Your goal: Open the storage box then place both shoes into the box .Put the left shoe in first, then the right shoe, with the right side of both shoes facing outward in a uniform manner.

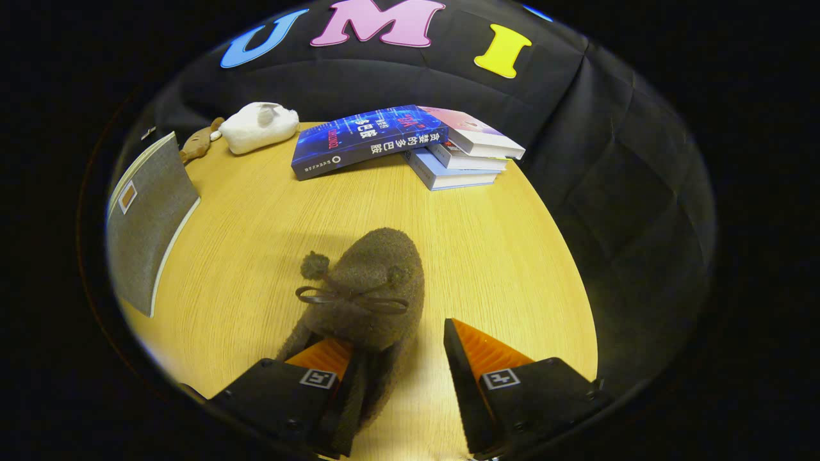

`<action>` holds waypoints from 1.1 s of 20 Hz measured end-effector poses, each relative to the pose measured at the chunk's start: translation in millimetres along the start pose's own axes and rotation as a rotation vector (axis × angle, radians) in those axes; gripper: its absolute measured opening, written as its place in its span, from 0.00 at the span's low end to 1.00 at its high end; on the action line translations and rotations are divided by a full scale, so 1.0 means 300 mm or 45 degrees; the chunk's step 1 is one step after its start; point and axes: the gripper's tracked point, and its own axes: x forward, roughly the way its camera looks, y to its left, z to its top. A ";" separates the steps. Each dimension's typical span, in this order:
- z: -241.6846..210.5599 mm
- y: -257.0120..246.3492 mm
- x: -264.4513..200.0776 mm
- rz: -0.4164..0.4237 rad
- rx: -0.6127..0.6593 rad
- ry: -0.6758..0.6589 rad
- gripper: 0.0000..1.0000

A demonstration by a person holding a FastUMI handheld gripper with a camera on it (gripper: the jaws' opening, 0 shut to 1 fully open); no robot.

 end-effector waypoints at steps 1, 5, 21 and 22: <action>-0.002 0.011 0.011 0.012 0.008 0.012 0.58; -0.022 0.008 0.033 -0.032 -0.040 0.029 0.22; 0.256 0.178 -0.298 0.120 0.250 -0.131 0.05; 0.296 0.206 -0.329 0.140 0.257 -0.157 0.05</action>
